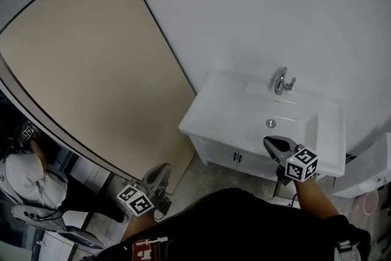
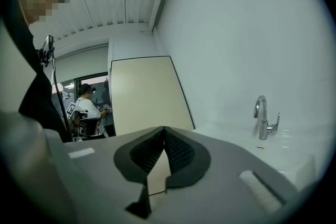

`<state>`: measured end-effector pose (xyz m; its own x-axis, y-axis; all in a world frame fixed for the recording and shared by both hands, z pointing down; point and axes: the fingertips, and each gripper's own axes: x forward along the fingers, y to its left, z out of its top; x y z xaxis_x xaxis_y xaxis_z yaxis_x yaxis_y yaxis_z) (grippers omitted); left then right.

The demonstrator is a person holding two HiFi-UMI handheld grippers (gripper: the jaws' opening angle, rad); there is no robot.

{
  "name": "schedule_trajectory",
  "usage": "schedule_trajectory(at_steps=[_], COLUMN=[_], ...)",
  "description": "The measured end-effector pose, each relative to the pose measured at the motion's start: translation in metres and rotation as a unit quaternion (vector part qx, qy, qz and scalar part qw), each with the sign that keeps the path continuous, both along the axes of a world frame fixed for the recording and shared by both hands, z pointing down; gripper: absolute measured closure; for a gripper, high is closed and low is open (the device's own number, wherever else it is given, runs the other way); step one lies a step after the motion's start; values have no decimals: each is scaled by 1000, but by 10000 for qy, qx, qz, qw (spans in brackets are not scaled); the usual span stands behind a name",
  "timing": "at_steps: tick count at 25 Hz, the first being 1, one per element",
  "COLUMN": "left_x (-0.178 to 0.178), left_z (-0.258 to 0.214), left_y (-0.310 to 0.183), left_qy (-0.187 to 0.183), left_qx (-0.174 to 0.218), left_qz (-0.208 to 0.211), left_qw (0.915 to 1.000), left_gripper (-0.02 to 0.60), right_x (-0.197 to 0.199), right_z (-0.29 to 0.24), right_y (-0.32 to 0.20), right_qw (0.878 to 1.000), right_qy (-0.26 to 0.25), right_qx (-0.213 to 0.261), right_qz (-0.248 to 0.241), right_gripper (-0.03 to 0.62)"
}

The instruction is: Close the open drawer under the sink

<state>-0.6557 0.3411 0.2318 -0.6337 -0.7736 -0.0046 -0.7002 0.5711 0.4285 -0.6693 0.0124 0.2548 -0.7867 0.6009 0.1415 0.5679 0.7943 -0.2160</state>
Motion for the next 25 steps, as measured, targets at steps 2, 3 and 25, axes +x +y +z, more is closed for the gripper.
schedule_trajectory(at_steps=[2, 3, 25], left_x=[-15, -22, -253], left_z=[-1, -2, 4], left_y=[-24, -34, -84], left_qy=[-4, -3, 12], left_qx=[-52, -78, 219], left_qz=[159, 241, 2247], left_qw=[9999, 9997, 9742], left_gripper=[589, 589, 589], right_x=[-6, -7, -123], right_z=[5, 8, -1], right_y=[-23, -34, -46], right_qw=[9998, 9997, 9790], right_qy=[33, 54, 162], right_qx=[-72, -107, 86], right_qz=[156, 234, 2029], right_gripper=[592, 592, 592])
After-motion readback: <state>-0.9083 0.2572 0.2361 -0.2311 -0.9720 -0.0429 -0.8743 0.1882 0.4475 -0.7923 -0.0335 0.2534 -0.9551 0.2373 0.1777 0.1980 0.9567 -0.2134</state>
